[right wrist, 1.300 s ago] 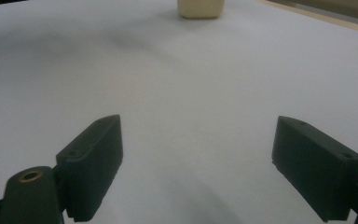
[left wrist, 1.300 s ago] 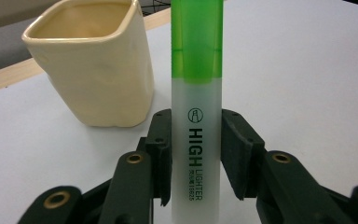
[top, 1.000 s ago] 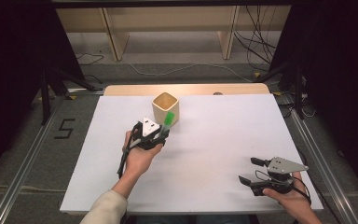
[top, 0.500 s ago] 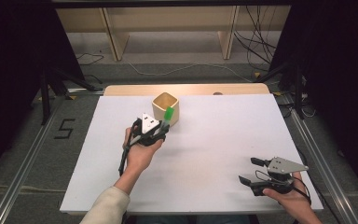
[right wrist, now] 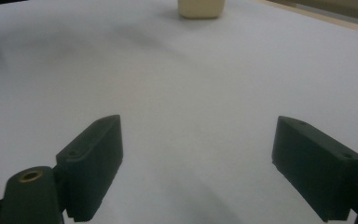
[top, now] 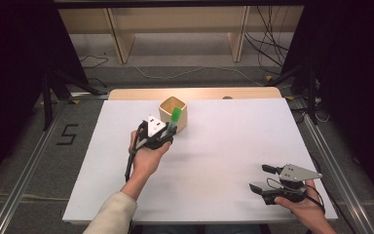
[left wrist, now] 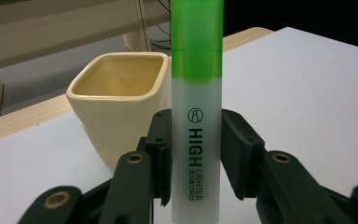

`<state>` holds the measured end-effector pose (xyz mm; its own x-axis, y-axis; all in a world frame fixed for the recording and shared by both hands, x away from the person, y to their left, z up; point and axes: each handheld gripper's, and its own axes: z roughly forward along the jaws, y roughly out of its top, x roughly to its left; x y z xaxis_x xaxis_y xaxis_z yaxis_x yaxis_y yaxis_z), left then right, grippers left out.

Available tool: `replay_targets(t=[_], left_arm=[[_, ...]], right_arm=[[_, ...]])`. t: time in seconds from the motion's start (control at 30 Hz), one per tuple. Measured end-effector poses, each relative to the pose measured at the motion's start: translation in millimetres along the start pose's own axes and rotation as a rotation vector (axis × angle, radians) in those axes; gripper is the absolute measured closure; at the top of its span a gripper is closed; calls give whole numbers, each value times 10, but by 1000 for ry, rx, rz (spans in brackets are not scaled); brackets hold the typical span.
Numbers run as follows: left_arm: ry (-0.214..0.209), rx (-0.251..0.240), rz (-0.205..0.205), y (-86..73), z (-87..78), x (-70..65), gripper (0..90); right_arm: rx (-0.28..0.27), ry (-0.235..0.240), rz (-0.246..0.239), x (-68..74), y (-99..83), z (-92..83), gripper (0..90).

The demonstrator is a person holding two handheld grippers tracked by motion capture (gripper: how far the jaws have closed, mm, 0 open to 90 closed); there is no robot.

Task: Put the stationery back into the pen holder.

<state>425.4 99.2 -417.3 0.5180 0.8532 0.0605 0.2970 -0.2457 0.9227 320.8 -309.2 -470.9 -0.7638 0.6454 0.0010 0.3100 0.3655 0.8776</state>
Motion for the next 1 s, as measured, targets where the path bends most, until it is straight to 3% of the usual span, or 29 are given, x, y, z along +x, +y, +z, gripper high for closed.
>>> replay_targets(t=[1.0], left_arm=[[17,-35,-1,170,73,65,661]], right_arm=[[-6,6,2,-4,-1,6,172]])
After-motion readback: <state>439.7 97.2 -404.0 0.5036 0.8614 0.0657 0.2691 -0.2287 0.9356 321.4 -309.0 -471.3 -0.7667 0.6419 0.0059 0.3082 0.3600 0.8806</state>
